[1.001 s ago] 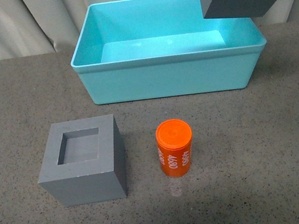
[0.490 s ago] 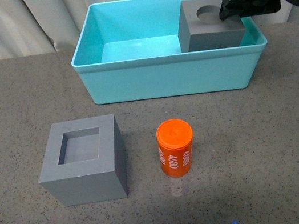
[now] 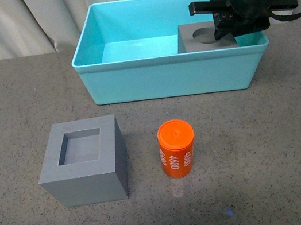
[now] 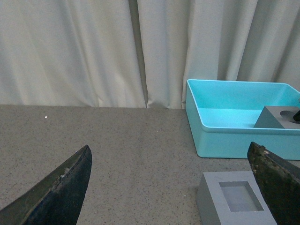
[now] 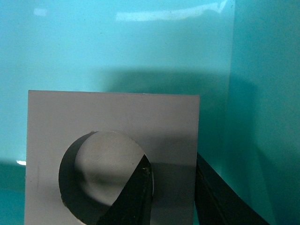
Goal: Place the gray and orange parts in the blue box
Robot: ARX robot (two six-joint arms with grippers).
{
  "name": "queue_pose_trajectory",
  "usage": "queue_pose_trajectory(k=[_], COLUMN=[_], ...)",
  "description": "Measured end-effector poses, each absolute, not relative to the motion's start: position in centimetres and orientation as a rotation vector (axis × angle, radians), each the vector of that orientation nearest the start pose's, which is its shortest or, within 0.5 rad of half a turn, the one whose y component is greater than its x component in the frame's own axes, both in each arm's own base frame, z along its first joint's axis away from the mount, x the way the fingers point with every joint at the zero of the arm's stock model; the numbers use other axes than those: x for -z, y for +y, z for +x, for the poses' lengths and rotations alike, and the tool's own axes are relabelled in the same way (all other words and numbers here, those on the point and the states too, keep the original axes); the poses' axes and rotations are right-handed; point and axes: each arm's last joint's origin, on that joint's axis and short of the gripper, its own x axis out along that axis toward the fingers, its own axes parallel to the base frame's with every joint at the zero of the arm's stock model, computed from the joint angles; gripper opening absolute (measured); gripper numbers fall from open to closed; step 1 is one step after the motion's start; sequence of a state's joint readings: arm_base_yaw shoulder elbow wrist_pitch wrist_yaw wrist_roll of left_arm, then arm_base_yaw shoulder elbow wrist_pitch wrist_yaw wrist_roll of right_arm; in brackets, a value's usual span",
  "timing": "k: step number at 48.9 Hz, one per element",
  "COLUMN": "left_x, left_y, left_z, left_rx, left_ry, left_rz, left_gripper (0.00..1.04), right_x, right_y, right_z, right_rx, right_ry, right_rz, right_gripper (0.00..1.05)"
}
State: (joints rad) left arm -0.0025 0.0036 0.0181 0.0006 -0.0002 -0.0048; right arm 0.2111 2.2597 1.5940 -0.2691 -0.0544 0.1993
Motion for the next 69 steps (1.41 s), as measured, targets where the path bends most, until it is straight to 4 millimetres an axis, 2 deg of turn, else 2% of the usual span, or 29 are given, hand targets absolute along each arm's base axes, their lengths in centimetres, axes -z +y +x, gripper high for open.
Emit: queue_pose_trajectory(k=[8,16,20,25,32,35,38,42,45,49,56,63,66,67,69], left_x=[-16.9,-16.9,-16.9,-16.9,-16.9,-16.9,-16.9,-16.9,-16.9,-16.9,-16.9,-17.0,-16.8,-16.8,-16.9], left_y=[0.0,0.0,0.0,0.0,0.0,0.0,0.0,0.0,0.0,0.0,0.0,0.0,0.0,0.1,0.0], left_z=[9.7,9.7,9.7,9.7,9.7,9.7,9.7,9.7,9.7,9.7,9.7,9.7,9.8,10.2,11.0], left_rx=[0.002,0.002,0.002,0.002,0.002,0.002,0.002,0.002,0.002,0.002,0.002,0.001,-0.091,-0.16,-0.185], left_ry=[-0.015,-0.015,-0.015,-0.015,-0.015,-0.015,-0.015,-0.015,-0.015,-0.015,-0.015,-0.015,0.114,0.185,0.254], left_rz=[-0.004,-0.005,-0.005,-0.005,-0.004,-0.005,-0.005,-0.005,-0.005,-0.005,-0.005,-0.005,-0.049,-0.077,-0.117], left_gripper=[0.98,0.98,0.98,0.98,0.98,0.98,0.98,0.98,0.98,0.98,0.98,0.98,0.98,0.98,0.98], right_x=[-12.3,-13.0,-14.3,-16.6,-19.7,-20.7,-21.6,-20.9,-20.3,-20.0,-20.1,-20.3,-20.3,-20.3,-20.3], right_y=[10.1,10.1,10.0,9.6,8.8,8.3,7.7,6.6,5.9,5.4,4.9,4.8,4.8,4.8,4.8], right_z=[46.5,46.5,45.9,43.8,40.6,38.9,36.0,32.2,30.2,28.6,26.3,26.1,26.1,26.1,26.1], right_rx=[-0.157,-0.173,-0.192,-0.227,-0.216,-0.159,-0.124,-0.197,-0.205,-0.211,-0.212,-0.215,-0.215,-0.216,-0.215], right_ry=[0.957,0.9,0.817,0.665,0.487,0.393,0.268,0.309,0.342,0.365,0.355,0.345,0.345,0.345,0.344], right_rz=[0.097,0.103,0.09,0.07,0.018,-0.025,-0.064,-0.01,0.024,0.053,0.039,0.028,0.026,0.026,0.026], right_gripper=[0.21,0.44,0.6,0.8,0.97,0.95,0.95,0.95,0.95,0.95,0.95,0.95,0.95,0.95,0.95])
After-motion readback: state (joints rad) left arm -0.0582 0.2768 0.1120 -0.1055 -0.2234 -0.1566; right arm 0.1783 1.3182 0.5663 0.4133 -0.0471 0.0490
